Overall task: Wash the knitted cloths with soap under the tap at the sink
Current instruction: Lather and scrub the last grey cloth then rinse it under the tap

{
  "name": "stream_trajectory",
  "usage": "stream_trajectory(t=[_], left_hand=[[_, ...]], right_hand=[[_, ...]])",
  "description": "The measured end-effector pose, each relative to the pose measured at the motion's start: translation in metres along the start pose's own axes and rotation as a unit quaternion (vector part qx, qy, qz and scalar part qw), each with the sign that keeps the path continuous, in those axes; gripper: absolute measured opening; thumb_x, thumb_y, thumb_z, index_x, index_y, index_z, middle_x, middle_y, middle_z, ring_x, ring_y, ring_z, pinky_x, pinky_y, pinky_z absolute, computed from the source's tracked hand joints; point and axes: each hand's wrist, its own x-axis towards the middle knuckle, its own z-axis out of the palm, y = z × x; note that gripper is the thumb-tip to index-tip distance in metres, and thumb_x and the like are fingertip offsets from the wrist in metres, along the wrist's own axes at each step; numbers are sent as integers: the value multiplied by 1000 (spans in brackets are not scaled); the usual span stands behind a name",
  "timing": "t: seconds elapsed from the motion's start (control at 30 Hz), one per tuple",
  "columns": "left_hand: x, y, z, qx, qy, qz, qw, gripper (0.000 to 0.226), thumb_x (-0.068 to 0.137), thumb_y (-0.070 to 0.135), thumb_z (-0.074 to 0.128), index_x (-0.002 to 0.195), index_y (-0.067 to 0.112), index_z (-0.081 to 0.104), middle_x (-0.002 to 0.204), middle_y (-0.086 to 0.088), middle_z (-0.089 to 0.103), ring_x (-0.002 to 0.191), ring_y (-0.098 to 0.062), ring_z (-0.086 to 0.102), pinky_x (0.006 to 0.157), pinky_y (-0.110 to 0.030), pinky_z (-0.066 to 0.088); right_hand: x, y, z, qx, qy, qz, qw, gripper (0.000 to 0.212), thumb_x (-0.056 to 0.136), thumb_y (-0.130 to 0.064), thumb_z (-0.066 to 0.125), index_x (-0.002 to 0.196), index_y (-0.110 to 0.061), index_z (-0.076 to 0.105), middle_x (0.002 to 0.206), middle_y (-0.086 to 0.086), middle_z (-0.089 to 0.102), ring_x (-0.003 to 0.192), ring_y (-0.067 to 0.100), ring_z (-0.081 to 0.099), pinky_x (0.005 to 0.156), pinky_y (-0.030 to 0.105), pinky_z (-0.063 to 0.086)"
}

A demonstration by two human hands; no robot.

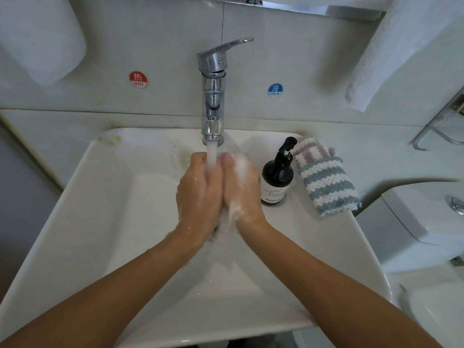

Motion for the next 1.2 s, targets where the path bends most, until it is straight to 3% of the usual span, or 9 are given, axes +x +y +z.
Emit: stream_trajectory(t=[0.1, 0.23, 0.37, 0.47, 0.63, 0.83, 0.9, 1.03, 1.2], left_hand=[[-7, 0, 2, -7, -10, 5, 1000, 23, 95, 51, 45, 87, 31, 53, 73, 5, 64, 68, -13, 65, 64, -45, 56], [-11, -1, 4, -11, -14, -9, 1000, 19, 95, 52, 42, 102, 39, 55, 85, 8, 66, 78, -10, 66, 73, -43, 56], [-4, 6, 0, -22, 28, -53, 998, 23, 98, 44, 48, 102, 23, 56, 78, 12, 59, 74, -3, 58, 65, -28, 47], [12, 4, -10, -34, 74, -73, 994, 18, 98, 33, 50, 85, 24, 58, 75, 13, 57, 73, -5, 58, 64, -26, 44], [27, -7, -20, -102, 128, -77, 983, 47, 100, 36, 48, 57, 16, 45, 56, 3, 52, 54, -11, 50, 58, -29, 43], [27, -9, -16, -77, 100, -77, 989, 53, 103, 35, 40, 53, 18, 34, 44, 11, 41, 45, -6, 38, 50, -26, 33], [24, -12, -12, -55, 70, -45, 995, 45, 104, 29, 39, 60, 20, 42, 54, 10, 46, 48, -2, 42, 53, -24, 34], [18, -5, -4, -14, -14, -33, 999, 10, 102, 24, 45, 105, 16, 50, 78, 9, 57, 63, 5, 55, 62, -25, 46], [2, 1, 0, -28, -91, -68, 993, 41, 93, 64, 27, 113, 35, 48, 96, 10, 66, 89, -10, 66, 78, -44, 57]], right_hand=[[2, 3, -6, 91, 36, 13, 995, 30, 98, -33, 44, 73, -20, 55, 71, -2, 55, 72, 18, 55, 69, 36, 49], [-3, 1, -7, 116, 35, -36, 992, 26, 101, -18, 43, 79, -29, 51, 74, -14, 52, 69, 2, 51, 68, 17, 46], [-9, 0, 5, 111, 13, -37, 993, 19, 101, -25, 45, 83, -26, 53, 81, -3, 62, 80, 17, 61, 82, 46, 53], [-17, 0, 13, 96, -62, -48, 992, 13, 97, -36, 45, 102, -28, 54, 97, 4, 67, 93, 22, 65, 85, 46, 54], [-29, 2, 14, 109, -138, -32, 984, 16, 99, -38, 48, 108, -27, 57, 100, 1, 68, 93, 12, 66, 79, 27, 57], [-22, 2, 12, 48, -97, -8, 994, 36, 88, -57, 52, 99, -24, 62, 93, -4, 69, 90, 14, 66, 79, 36, 55], [-15, 3, 8, 42, -69, 0, 997, 29, 89, -52, 54, 99, -26, 65, 88, -6, 68, 86, 11, 66, 76, 33, 55], [-7, 6, 2, 111, 4, 15, 994, 11, 92, -22, 55, 95, -31, 61, 86, -3, 66, 79, 18, 63, 71, 44, 56], [-3, 2, -9, 170, -23, 7, 985, 25, 96, -5, 47, 85, -25, 57, 78, 1, 60, 63, 8, 56, 46, 22, 44]])
